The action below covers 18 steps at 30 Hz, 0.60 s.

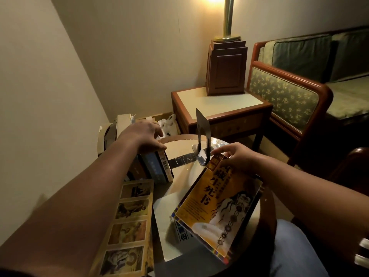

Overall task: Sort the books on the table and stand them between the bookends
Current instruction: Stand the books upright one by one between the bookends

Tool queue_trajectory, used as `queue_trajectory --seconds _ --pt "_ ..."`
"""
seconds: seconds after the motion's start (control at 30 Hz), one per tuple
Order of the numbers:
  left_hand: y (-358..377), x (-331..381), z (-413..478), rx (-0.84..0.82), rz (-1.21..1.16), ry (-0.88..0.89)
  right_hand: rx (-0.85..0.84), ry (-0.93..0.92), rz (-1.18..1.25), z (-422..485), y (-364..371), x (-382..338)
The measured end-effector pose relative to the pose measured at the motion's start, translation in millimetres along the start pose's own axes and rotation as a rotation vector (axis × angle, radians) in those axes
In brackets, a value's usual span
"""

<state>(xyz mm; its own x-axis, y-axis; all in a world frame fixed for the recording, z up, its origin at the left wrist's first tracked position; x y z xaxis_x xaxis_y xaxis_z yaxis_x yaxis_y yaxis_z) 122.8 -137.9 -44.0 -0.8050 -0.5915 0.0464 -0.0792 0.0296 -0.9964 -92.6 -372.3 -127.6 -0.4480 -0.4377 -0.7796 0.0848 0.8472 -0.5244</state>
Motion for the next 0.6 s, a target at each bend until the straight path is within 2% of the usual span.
queue_trajectory --seconds 0.1,0.33,0.6 --pt "-2 1 0 -0.018 0.009 0.002 0.016 -0.137 0.041 -20 -19 -26" --pt "-5 4 -5 -0.042 0.012 0.017 0.138 -0.494 -0.29 -60 -50 -96" --pt "-7 7 -6 -0.041 0.007 0.014 0.157 -0.572 -0.494 -71 -61 -127"
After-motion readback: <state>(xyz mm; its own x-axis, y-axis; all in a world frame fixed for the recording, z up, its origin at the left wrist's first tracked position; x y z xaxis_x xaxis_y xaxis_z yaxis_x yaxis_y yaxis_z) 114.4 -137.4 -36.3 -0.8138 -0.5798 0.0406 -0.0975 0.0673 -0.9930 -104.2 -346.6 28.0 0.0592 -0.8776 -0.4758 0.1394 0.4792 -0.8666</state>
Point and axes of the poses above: each hand's wrist, its own z-axis towards the middle knuckle, its own y-axis out of the palm, x = y × z, the point moved 1 cm from there along z, towards the middle knuckle, and after that the axes turned 1 degree about -x, right-handed, at the moved point
